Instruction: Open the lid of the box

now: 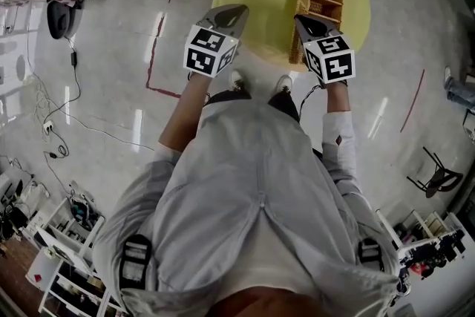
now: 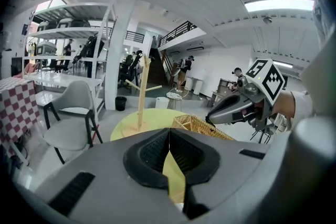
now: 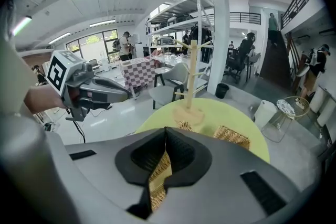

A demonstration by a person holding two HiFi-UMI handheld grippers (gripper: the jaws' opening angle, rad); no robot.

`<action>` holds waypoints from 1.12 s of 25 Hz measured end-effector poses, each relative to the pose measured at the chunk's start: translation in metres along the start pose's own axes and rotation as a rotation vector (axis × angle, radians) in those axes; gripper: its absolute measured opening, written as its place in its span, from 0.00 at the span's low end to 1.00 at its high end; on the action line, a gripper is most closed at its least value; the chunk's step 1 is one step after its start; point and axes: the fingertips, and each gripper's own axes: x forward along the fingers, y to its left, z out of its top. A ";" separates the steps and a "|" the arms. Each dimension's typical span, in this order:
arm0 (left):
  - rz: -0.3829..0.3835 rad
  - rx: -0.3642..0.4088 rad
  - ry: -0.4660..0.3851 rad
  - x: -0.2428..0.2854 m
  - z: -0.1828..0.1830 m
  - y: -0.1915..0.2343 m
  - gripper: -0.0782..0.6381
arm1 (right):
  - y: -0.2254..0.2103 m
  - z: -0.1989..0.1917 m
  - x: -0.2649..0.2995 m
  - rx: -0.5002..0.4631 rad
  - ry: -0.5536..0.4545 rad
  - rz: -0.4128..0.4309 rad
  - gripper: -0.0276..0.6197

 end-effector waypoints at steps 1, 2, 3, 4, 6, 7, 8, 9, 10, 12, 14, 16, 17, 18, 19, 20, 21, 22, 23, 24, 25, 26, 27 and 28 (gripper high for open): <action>0.008 -0.009 0.004 -0.001 -0.003 0.005 0.15 | 0.002 -0.001 0.009 -0.001 0.008 0.011 0.08; 0.016 -0.020 0.008 -0.003 -0.005 0.010 0.15 | 0.005 -0.002 0.017 -0.002 0.018 0.021 0.08; 0.023 -0.030 0.010 -0.005 -0.007 0.013 0.15 | 0.007 -0.003 0.024 -0.002 0.029 0.032 0.08; 0.028 -0.038 0.013 -0.006 -0.008 0.017 0.15 | 0.010 -0.005 0.030 -0.003 0.039 0.044 0.08; 0.038 -0.048 0.019 -0.009 -0.011 0.026 0.15 | 0.016 -0.007 0.045 -0.003 0.059 0.065 0.08; 0.043 -0.051 0.023 -0.010 -0.013 0.031 0.15 | 0.019 -0.009 0.053 -0.001 0.070 0.075 0.08; 0.047 -0.055 0.028 -0.011 -0.015 0.036 0.15 | 0.023 -0.012 0.060 0.001 0.082 0.084 0.08; 0.052 -0.058 0.033 -0.013 -0.018 0.041 0.15 | 0.026 -0.015 0.067 0.002 0.093 0.093 0.08; 0.056 -0.062 0.038 -0.014 -0.020 0.045 0.15 | 0.029 -0.018 0.074 0.002 0.105 0.101 0.08; 0.062 -0.069 0.046 -0.014 -0.025 0.051 0.15 | 0.034 -0.024 0.087 0.003 0.125 0.115 0.08; 0.064 -0.074 0.055 -0.012 -0.029 0.054 0.15 | 0.037 -0.032 0.096 0.007 0.142 0.128 0.08; 0.063 -0.076 0.066 -0.011 -0.033 0.055 0.15 | 0.040 -0.040 0.104 0.014 0.160 0.140 0.08; 0.062 -0.077 0.071 -0.010 -0.034 0.055 0.15 | 0.041 -0.045 0.107 0.018 0.170 0.147 0.08; 0.060 -0.078 0.076 -0.010 -0.035 0.054 0.15 | 0.042 -0.049 0.111 0.022 0.181 0.153 0.08; 0.058 -0.079 0.081 -0.010 -0.036 0.054 0.15 | 0.043 -0.053 0.114 0.027 0.193 0.158 0.08; 0.056 -0.079 0.087 -0.010 -0.037 0.054 0.15 | 0.043 -0.056 0.118 0.033 0.204 0.161 0.08; 0.055 -0.078 0.092 -0.009 -0.038 0.055 0.15 | 0.042 -0.059 0.122 0.040 0.213 0.164 0.08; 0.054 -0.077 0.097 -0.008 -0.039 0.055 0.15 | 0.042 -0.062 0.126 0.045 0.222 0.167 0.08; 0.053 -0.077 0.101 -0.007 -0.040 0.056 0.15 | 0.041 -0.065 0.129 0.047 0.231 0.169 0.08; 0.052 -0.078 0.106 -0.006 -0.041 0.056 0.15 | 0.040 -0.068 0.133 0.042 0.241 0.170 0.08; 0.051 -0.080 0.110 -0.005 -0.043 0.056 0.15 | 0.040 -0.071 0.136 0.031 0.252 0.171 0.08; 0.051 -0.081 0.115 -0.005 -0.045 0.055 0.15 | 0.040 -0.073 0.139 0.019 0.264 0.171 0.08; 0.052 -0.082 0.119 -0.004 -0.047 0.055 0.15 | 0.040 -0.076 0.141 0.007 0.277 0.169 0.08; 0.053 -0.085 0.122 -0.004 -0.049 0.055 0.15 | 0.040 -0.078 0.143 -0.001 0.288 0.166 0.08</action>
